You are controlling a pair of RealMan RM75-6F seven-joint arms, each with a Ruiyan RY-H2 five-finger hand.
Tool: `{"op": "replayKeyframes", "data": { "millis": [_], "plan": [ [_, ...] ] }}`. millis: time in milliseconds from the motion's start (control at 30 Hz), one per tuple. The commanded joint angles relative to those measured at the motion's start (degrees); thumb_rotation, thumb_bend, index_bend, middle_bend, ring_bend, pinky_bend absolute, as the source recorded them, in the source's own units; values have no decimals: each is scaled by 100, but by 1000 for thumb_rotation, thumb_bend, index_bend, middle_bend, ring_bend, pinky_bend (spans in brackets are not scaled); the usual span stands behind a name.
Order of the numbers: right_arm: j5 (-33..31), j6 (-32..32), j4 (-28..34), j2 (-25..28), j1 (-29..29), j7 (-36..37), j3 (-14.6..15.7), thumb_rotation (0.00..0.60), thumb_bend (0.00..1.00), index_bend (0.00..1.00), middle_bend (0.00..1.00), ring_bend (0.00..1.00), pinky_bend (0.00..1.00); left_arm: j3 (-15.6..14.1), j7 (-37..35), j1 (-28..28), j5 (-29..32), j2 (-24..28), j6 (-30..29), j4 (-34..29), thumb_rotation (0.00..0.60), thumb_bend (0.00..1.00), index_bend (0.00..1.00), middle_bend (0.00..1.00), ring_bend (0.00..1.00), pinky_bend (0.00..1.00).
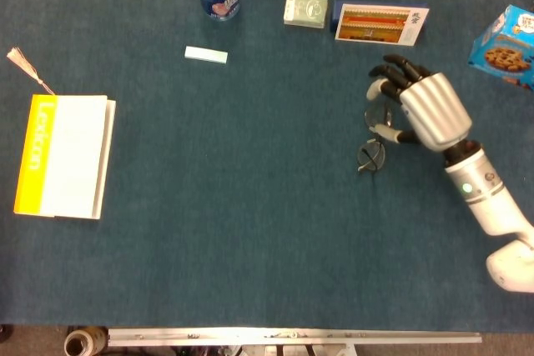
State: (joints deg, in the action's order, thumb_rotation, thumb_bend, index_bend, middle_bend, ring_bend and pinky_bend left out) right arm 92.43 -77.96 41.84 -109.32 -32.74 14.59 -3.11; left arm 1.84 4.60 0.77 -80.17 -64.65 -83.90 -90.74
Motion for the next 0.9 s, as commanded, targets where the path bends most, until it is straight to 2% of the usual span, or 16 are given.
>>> {"op": "replayKeyframes", "data": {
  "millis": [33, 233, 433, 700, 900],
  "plan": [
    [36, -262, 370, 206, -124, -110, -195, 600, 0, 464, 344, 184, 437, 2, 34, 12, -20, 4, -7, -29, 600, 39, 526, 505, 385, 588],
    [137, -511, 1251, 602, -228, -323, -355, 600, 0, 464, 344, 184, 437, 10, 116, 29, -27, 22, -11, -96, 600, 40, 526, 505, 385, 589],
    [262, -599, 2050, 973, -264, -527, -391, 600, 0, 464, 343, 184, 438, 13, 170, 41, -23, 54, -6, -163, 600, 40, 527, 505, 385, 589],
    [422, -594, 2671, 1215, -295, -634, -335, 600, 0, 464, 343, 184, 437, 21, 227, 46, -3, 47, -18, -202, 600, 40, 527, 505, 385, 588],
    [625, -475, 2954, 1357, -308, -656, -120, 600, 0, 464, 343, 184, 438, 15, 227, 35, -3, 57, -37, -220, 600, 40, 527, 505, 385, 589]
  ]
}}
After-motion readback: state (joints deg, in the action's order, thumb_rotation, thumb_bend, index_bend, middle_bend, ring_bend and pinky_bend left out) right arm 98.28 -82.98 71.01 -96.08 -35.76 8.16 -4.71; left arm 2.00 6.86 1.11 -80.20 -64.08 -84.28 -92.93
